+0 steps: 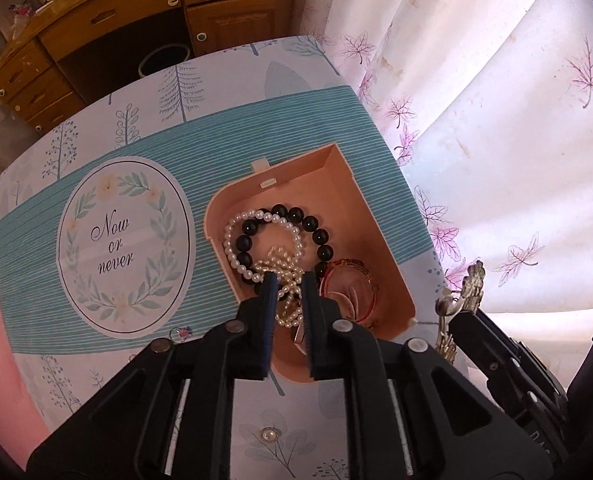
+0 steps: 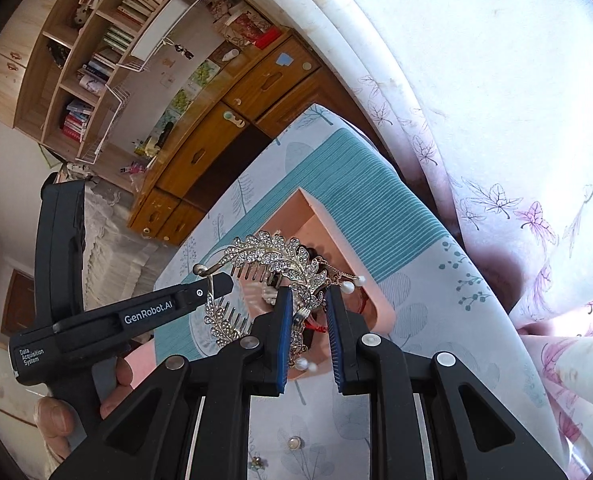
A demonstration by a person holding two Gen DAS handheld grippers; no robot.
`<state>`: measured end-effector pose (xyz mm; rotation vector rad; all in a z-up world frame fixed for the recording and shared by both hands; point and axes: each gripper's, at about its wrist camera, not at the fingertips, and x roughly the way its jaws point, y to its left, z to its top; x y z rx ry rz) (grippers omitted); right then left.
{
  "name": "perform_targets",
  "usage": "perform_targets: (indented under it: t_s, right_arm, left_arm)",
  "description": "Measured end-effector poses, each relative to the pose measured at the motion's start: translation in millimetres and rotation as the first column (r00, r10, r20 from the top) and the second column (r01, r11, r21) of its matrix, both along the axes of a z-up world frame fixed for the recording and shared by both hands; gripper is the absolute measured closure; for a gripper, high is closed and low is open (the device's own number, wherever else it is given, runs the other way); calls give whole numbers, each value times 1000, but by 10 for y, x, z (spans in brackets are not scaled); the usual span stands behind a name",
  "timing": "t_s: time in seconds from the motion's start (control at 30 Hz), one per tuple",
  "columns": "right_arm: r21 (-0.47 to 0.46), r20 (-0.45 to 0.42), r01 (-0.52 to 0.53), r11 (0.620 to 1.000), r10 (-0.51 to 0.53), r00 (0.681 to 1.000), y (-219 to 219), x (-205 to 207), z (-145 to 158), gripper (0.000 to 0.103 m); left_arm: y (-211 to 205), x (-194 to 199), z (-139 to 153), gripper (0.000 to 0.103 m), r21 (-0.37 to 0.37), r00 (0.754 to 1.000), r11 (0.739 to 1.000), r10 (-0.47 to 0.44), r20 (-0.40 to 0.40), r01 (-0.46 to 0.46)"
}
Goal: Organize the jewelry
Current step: 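Drop the pearl necklace into the box with the left tool while the right tool holds the clip, then lower the gold leaf clip into the pink box and open the right tool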
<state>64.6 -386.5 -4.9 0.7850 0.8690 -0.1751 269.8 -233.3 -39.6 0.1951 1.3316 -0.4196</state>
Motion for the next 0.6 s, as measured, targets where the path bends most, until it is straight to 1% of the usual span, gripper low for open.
perform_targets:
  t_s: [0.03, 0.07, 0.1, 0.23, 0.3, 0.4, 0.5, 0.6]
  right_arm:
    - [-2, -7, -1, 1000, 1, 1000, 6, 53, -34, 87]
    - [-5, -16, -4, 1000, 4, 1000, 21, 93, -54, 87]
    - [-7, -22, -6, 1000, 6, 1000, 36, 133, -77, 87]
    - [-16, -49, -20, 1000, 19, 999, 91, 342, -196, 87]
    - [-7, -70, -31, 999, 30, 997, 128, 542, -300, 87]
    - [-25, -107, -44, 999, 41, 993, 191, 830, -434, 87]
    - [-28, -148, -48, 998, 44, 988, 221, 1109, -596, 87]
    - [-48, -193, -53, 997, 43, 980, 248, 1368, -766, 87]
  left_arm:
    - [38, 3, -15, 76, -2, 1000, 1000, 9, -7, -9]
    - [86, -1, -19, 63, -3, 1000, 1000, 22, -6, -22]
    - [141, -17, -6, 59, -5, 1000, 1000, 29, -1, -29]
    - [432, -94, 37, 59, -10, 998, 998, 66, 1, -66]
    - [623, -160, 56, 59, -8, 996, 996, 93, 9, -93]
    - [949, -333, 95, 59, 12, 991, 993, 117, 65, -118]
    - [1288, -542, 76, 59, 30, 984, 988, 151, 94, -154]
    - [1645, -726, 12, 59, 10, 976, 978, 205, 74, -206]
